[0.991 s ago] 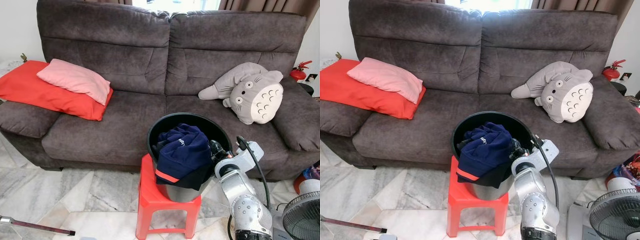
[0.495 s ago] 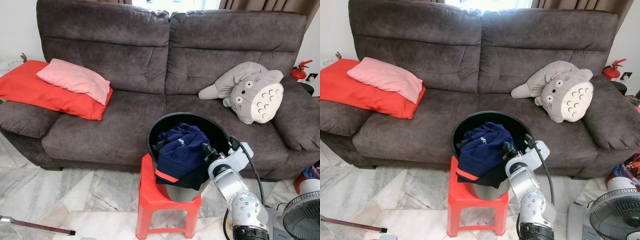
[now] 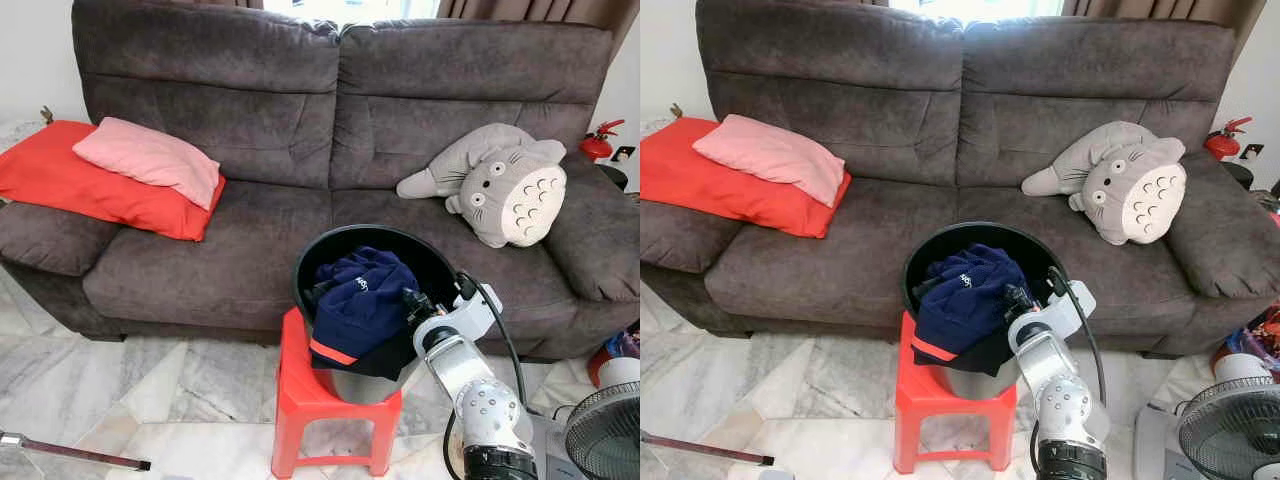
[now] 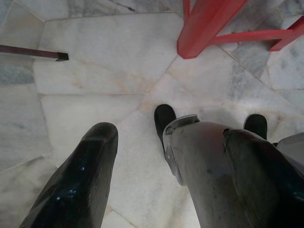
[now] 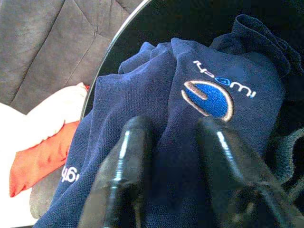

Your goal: Hang hanger

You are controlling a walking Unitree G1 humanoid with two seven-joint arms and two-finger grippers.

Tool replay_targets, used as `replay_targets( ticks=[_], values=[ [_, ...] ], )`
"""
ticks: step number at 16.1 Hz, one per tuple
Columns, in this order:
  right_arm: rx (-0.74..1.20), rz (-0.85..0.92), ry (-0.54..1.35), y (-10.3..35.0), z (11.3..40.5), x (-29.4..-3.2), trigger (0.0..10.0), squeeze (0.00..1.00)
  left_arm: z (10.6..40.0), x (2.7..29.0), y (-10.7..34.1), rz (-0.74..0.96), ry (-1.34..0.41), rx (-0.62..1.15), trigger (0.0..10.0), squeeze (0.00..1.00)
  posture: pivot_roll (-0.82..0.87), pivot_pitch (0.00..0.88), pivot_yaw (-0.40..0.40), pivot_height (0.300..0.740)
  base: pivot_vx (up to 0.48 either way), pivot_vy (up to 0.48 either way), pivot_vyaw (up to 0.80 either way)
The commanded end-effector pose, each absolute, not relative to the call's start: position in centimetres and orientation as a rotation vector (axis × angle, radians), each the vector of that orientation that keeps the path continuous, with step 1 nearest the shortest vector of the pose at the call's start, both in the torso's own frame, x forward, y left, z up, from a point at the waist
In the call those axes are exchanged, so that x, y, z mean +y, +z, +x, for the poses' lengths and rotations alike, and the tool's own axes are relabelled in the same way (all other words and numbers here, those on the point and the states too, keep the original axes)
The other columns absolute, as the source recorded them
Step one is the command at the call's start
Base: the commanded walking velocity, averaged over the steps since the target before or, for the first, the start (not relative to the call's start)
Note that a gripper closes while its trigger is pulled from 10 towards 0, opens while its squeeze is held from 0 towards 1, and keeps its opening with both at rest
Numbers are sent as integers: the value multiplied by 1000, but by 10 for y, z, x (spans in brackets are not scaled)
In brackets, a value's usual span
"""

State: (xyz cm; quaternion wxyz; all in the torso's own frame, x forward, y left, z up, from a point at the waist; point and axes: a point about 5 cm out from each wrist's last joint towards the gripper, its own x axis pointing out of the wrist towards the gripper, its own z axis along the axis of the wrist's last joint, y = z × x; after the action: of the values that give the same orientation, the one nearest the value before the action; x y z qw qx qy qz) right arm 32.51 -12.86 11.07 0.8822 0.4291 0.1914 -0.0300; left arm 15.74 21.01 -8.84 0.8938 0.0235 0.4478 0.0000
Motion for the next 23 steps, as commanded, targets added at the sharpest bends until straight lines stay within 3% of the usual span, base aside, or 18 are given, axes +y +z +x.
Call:
replay_targets(
  ticks=[1,14,18,23],
  values=[
    [415,920,-40,113,327,-117,0,0,148,212,-93,52,-4,974,10000,0,-13,49,-19,740,0,0,0],
    [398,878,-58,114,327,-122,0,0,143,211,-95,45,-19,1006,10000,0,-15,64,-18,740,0,0,0],
    [89,733,-70,155,333,-138,0,0,143,213,-95,55,-2,1004,10000,0,-16,62,-18,740,0,0,0],
    [-203,711,-6,204,331,-142,0,0,144,212,-95,54,-4,1007,10000,0,-23,59,-22,740,0,0,0]
  ],
)
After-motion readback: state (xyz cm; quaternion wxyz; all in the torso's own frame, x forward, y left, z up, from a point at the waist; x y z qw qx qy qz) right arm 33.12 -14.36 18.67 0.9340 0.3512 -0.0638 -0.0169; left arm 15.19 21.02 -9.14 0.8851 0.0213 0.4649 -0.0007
